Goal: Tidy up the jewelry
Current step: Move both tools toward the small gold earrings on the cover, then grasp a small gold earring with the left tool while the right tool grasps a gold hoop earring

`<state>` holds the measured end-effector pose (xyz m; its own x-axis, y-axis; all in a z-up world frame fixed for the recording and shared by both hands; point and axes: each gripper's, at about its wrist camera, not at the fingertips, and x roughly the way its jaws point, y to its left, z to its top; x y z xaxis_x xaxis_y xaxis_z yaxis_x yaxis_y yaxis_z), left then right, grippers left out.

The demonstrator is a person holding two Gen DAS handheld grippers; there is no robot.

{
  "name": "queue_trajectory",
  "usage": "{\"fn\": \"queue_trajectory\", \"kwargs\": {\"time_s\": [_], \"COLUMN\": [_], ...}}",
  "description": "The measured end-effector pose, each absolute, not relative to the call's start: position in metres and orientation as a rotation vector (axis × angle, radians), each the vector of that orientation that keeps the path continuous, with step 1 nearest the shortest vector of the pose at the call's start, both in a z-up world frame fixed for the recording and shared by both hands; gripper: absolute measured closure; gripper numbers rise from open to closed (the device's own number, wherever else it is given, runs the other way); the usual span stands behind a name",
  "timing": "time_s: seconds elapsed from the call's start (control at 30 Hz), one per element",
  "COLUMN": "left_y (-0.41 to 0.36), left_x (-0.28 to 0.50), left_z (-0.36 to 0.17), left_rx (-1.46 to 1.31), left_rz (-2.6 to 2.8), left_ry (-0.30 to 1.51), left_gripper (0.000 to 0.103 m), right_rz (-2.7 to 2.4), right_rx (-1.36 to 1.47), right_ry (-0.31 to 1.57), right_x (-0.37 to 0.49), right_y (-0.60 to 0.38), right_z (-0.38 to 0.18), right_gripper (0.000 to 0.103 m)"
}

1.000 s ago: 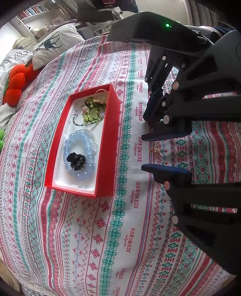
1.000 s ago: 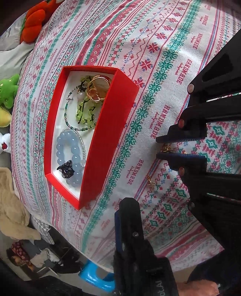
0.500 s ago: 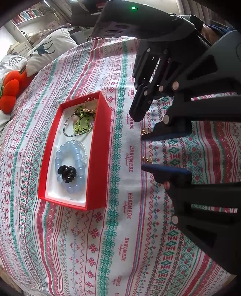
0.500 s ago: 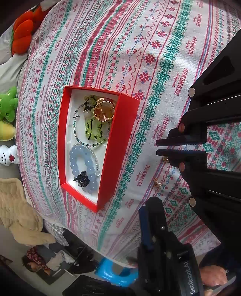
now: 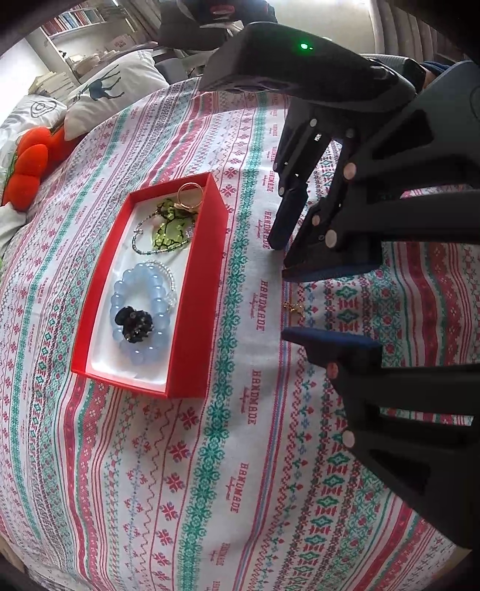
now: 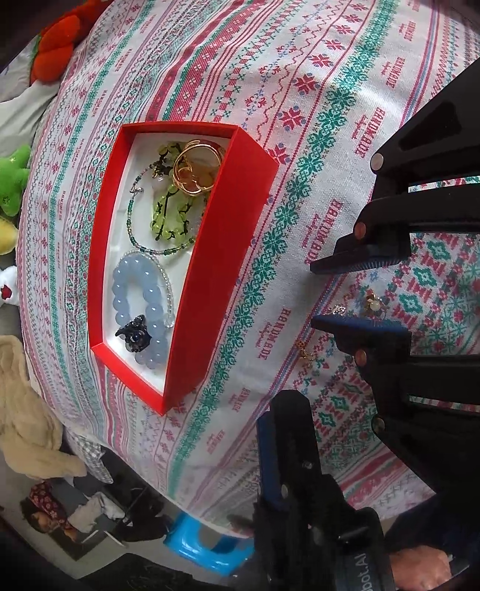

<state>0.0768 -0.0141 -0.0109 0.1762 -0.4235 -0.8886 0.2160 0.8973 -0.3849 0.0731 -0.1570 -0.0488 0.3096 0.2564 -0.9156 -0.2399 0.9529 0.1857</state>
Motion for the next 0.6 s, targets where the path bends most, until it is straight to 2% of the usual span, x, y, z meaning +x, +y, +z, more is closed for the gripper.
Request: {"fn": "queue_trajectory", "kwargs": {"time_s": [0.17,0.2,0.3,0.43,0.5,0.6], "left_y": [-0.011,-0.01,-0.006,-0.006,-0.005,-0.004], "left_x": [0.077,0.078,0.078,0.078,0.077,0.077], "left_z": [-0.008,-0.008,-0.009,-0.007,-0.007,-0.006], "left_rx": [-0.195,-0.197,-0.196,-0.196,-0.198,-0.201], "left_rz": [-0.45,-0.449,-0.446,-0.445,-0.444,-0.441], "left_ry": [1.313,1.314,1.317,1.316,1.316,1.316], "left_gripper": [0.077,0.077,0.077,0.077,0.077,0.077], "right_rz": [0.342,0.35,0.382,0.396,0.392,0.386], "right_rx": [0.055,0.058,0.046,0.026,0.014,-0.022], "right_ry": [1.203,1.2,1.198,1.216,1.228,1.234], "right_x": [0.073,0.071,0.068,0.069,0.071,0.07], "right_y": [-0.157,-0.158,-0.152,-0.142,-0.139,-0.133], "right_z": [-0.046,-0.045,-0.044,-0.05,-0.055,-0.058], "right_gripper": [0.08,0.077,0.06,0.06,0.062,0.083]}}
